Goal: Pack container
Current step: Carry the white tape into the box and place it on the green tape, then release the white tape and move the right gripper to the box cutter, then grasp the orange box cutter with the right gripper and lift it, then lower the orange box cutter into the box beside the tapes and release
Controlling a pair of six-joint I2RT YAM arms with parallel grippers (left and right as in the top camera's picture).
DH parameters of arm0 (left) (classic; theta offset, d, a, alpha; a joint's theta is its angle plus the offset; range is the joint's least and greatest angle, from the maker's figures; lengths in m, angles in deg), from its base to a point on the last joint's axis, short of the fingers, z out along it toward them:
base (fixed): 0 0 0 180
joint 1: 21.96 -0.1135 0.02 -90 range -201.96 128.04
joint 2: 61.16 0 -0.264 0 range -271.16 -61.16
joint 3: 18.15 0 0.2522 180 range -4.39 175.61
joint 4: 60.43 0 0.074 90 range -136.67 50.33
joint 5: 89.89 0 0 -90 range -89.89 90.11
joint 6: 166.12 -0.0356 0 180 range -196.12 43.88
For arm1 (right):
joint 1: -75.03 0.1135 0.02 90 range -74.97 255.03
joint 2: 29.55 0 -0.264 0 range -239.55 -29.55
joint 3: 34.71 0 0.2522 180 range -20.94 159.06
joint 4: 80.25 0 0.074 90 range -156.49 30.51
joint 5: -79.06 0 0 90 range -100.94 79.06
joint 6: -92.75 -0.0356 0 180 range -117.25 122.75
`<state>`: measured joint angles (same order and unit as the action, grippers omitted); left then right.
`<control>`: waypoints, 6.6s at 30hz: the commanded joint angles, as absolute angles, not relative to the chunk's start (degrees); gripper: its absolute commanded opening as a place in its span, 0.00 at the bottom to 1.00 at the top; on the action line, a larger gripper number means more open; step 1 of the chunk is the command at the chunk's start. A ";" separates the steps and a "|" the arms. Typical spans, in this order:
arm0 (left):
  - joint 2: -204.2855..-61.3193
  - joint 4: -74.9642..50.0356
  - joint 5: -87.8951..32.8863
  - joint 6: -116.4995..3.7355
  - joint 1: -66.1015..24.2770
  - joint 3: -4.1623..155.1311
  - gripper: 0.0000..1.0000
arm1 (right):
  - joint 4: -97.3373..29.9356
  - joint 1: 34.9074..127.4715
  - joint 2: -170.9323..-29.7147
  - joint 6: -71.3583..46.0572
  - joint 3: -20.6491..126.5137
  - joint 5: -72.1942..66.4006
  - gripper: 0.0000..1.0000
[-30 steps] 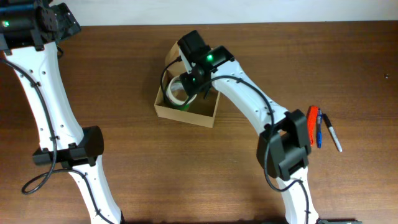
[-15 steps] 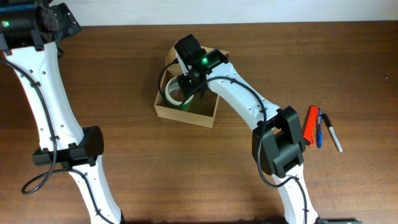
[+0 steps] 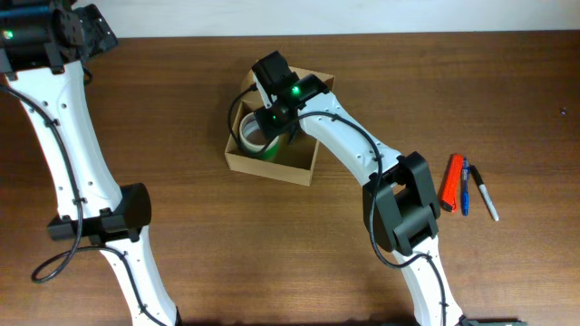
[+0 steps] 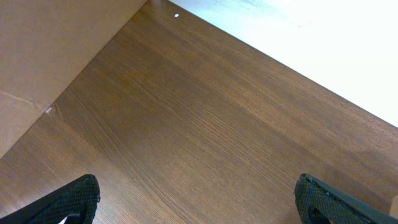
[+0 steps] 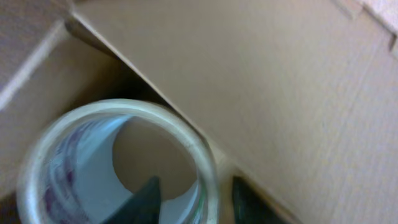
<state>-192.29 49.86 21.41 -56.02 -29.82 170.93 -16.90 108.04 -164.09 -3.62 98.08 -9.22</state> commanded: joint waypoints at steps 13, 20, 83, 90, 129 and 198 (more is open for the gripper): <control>-191.52 49.99 22.00 -56.50 -30.02 170.76 1.00 | 4.67 108.46 -157.42 3.83 122.25 -20.39 0.39; -191.52 49.97 22.00 -56.50 -30.02 170.76 1.00 | 8.67 105.75 -146.37 4.05 125.03 -29.81 0.42; -191.52 49.99 22.00 -56.50 -30.02 170.76 1.00 | 3.90 58.08 -136.64 -8.43 62.45 -9.88 0.61; -191.52 49.97 22.00 -56.50 -30.02 170.76 1.00 | 1.57 58.08 -143.33 -8.41 62.45 -9.90 0.61; -191.52 49.97 22.00 -56.50 -30.02 170.76 1.00 | 1.19 59.26 -149.43 -4.52 74.45 -6.43 0.04; -191.52 49.99 22.00 -56.50 -30.02 170.76 1.00 | 15.79 111.01 -169.86 40.02 116.42 -3.78 0.04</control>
<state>-192.29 49.97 21.41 -56.02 -29.82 170.91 15.79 111.01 -169.86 39.30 116.81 -4.98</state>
